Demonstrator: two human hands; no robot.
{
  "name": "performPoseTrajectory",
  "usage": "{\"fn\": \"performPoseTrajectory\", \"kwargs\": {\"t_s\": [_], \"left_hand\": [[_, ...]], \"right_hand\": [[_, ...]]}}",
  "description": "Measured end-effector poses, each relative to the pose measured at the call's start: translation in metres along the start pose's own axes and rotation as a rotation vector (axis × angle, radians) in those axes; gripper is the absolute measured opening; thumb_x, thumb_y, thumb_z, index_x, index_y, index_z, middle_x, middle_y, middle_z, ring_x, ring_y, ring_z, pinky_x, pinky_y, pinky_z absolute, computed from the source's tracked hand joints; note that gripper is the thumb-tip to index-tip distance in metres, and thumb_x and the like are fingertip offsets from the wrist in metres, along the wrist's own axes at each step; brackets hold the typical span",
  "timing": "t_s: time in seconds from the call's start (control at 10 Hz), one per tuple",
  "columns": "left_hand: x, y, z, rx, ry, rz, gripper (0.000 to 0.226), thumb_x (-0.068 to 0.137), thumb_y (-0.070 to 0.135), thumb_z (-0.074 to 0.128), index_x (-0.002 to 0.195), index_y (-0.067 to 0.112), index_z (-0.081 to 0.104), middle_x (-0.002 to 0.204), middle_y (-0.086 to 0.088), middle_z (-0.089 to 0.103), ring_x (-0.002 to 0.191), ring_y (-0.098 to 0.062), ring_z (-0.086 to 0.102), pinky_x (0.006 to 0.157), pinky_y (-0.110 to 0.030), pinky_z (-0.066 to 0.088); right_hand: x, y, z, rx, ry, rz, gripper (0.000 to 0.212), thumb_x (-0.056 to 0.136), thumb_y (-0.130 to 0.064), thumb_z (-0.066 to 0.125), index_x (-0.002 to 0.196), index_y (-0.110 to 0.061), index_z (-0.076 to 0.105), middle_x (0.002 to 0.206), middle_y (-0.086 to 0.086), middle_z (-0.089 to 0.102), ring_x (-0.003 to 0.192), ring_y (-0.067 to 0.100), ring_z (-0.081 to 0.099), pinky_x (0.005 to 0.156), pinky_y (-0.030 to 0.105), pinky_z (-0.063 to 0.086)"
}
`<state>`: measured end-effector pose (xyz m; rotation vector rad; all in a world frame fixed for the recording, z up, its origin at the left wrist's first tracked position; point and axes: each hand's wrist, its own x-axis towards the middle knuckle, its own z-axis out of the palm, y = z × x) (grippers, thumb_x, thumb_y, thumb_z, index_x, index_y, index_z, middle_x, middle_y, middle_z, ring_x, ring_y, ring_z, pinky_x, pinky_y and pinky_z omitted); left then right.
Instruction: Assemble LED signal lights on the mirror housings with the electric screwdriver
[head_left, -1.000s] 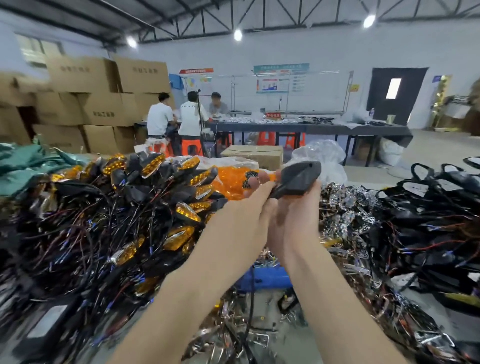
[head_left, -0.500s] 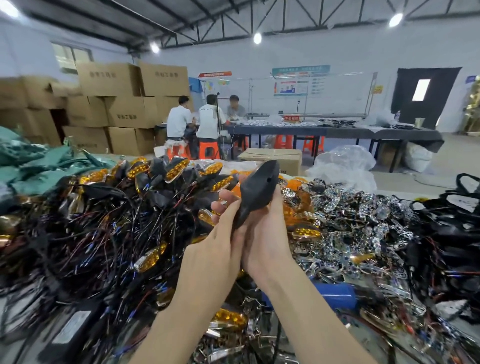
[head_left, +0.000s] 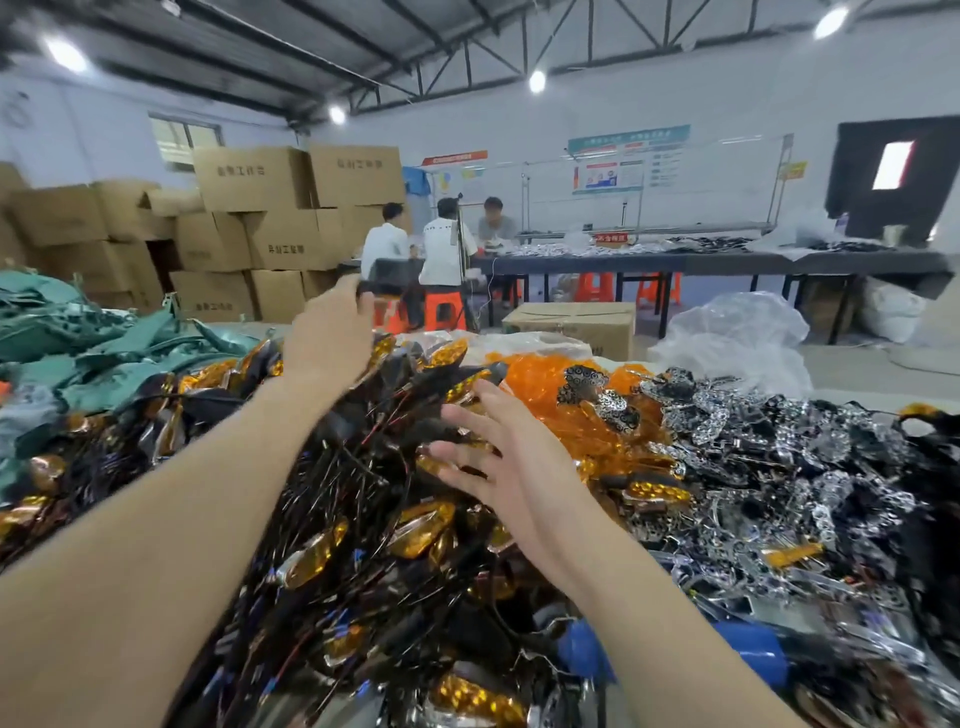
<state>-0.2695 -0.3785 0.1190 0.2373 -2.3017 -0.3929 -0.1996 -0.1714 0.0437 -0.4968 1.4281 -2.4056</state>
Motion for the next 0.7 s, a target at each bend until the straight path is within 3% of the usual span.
{"fn": "performPoseTrajectory", "kwargs": {"t_s": [0.1,0.2,0.5,0.7], "left_hand": [[0.031,-0.036,0.022,0.141,-0.232,-0.083,0.035,0.105,0.027,0.038,0.132,0.015,0.058,0.128,-0.021,0.062,0.111,-0.04,0.058,0.095,-0.046,0.047],[0.043,-0.053,0.033,0.169,-0.338,-0.169,0.036,0.105,0.028,0.042,0.136,0.02,0.058,0.137,-0.02,0.058,0.122,-0.041,0.054,0.101,-0.045,0.044],[0.036,-0.031,0.037,0.017,-0.332,-0.259,0.04,0.102,0.015,0.04,0.14,0.005,0.05,0.144,-0.022,0.05,0.131,-0.04,0.046,0.11,-0.041,0.037],[0.007,0.007,0.027,-0.132,-0.192,-0.297,0.043,0.101,0.016,0.042,0.143,0.005,0.044,0.144,-0.021,0.048,0.131,-0.04,0.045,0.111,-0.046,0.036]], "right_hand": [[-0.002,-0.005,-0.027,-0.01,0.038,-0.027,0.023,0.106,-0.03,0.053,0.128,-0.031,0.058,0.12,0.004,0.074,0.097,0.028,0.075,0.092,0.044,0.059],[-0.005,-0.01,-0.05,-0.004,0.065,-0.043,0.026,0.105,-0.028,0.054,0.129,-0.029,0.06,0.116,0.004,0.076,0.093,0.027,0.074,0.091,0.046,0.059],[-0.019,-0.025,-0.079,0.093,0.139,-0.079,0.028,0.106,-0.026,0.051,0.132,-0.023,0.06,0.116,0.007,0.077,0.094,0.027,0.075,0.084,0.041,0.063],[-0.056,-0.056,-0.09,0.089,0.192,-0.17,0.03,0.106,-0.029,0.049,0.134,-0.022,0.059,0.12,0.007,0.075,0.1,0.027,0.075,0.079,0.037,0.062]]}}
